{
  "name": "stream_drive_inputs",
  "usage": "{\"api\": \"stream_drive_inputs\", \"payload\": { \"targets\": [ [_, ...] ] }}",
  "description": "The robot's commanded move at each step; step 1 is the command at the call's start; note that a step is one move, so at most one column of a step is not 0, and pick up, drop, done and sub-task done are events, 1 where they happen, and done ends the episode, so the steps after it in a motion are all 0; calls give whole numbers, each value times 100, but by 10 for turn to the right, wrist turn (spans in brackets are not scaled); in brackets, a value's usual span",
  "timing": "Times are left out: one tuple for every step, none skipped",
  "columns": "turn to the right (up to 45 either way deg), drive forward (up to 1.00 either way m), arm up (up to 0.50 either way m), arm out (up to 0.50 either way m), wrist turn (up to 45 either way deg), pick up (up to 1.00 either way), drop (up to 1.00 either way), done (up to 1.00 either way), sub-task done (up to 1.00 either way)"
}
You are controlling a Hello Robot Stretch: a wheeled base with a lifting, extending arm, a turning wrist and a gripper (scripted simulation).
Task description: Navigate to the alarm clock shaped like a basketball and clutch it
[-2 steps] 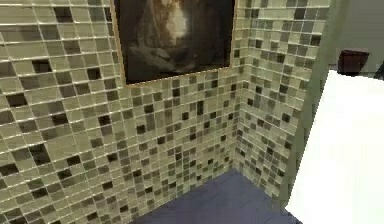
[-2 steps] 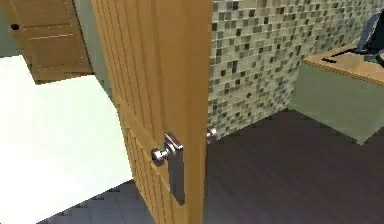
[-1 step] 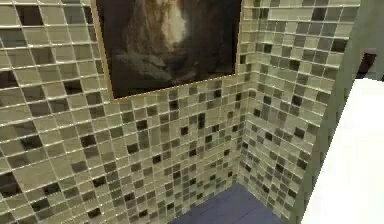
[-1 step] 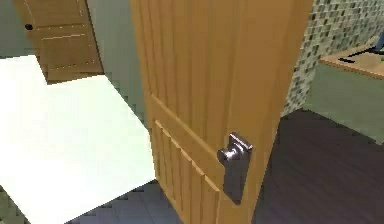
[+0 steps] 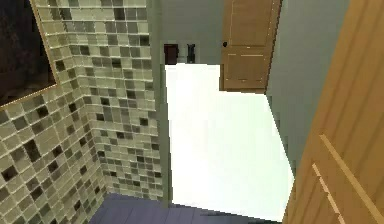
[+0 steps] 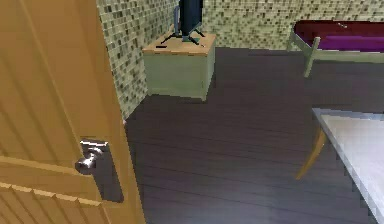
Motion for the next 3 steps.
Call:
{"api": "stream_drive_inputs", "payload": {
  "targets": [
    [30, 0, 0, 0, 0, 0, 0, 0, 0],
    [0, 100, 0, 0, 0, 0, 0, 0, 0],
    [30, 0, 0, 0, 0, 0, 0, 0, 0]
  ]
}}
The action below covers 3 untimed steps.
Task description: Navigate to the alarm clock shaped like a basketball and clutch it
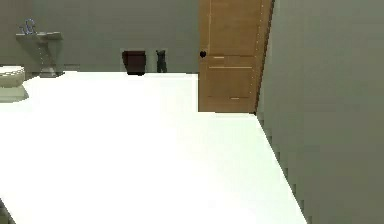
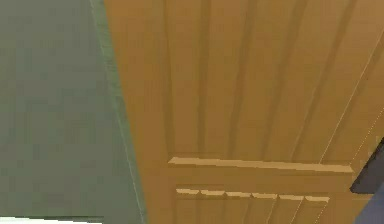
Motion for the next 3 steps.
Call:
{"api": "stream_drive_inputs", "payload": {
  "targets": [
    [0, 50, 0, 0, 0, 0, 0, 0, 0],
    [-60, 0, 0, 0, 0, 0, 0, 0, 0],
    [0, 100, 0, 0, 0, 0, 0, 0, 0]
  ]
}}
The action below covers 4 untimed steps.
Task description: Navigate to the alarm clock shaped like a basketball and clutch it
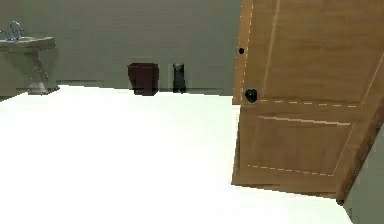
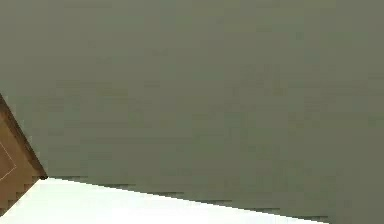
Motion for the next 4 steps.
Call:
{"api": "stream_drive_inputs", "payload": {
  "targets": [
    [0, 100, 0, 0, 0, 0, 0, 0, 0],
    [-30, 0, 0, 0, 0, 0, 0, 0, 0],
    [0, 30, 0, 0, 0, 0, 0, 0, 0],
    [-450, 0, 0, 0, 0, 0, 0, 0, 0]
  ]
}}
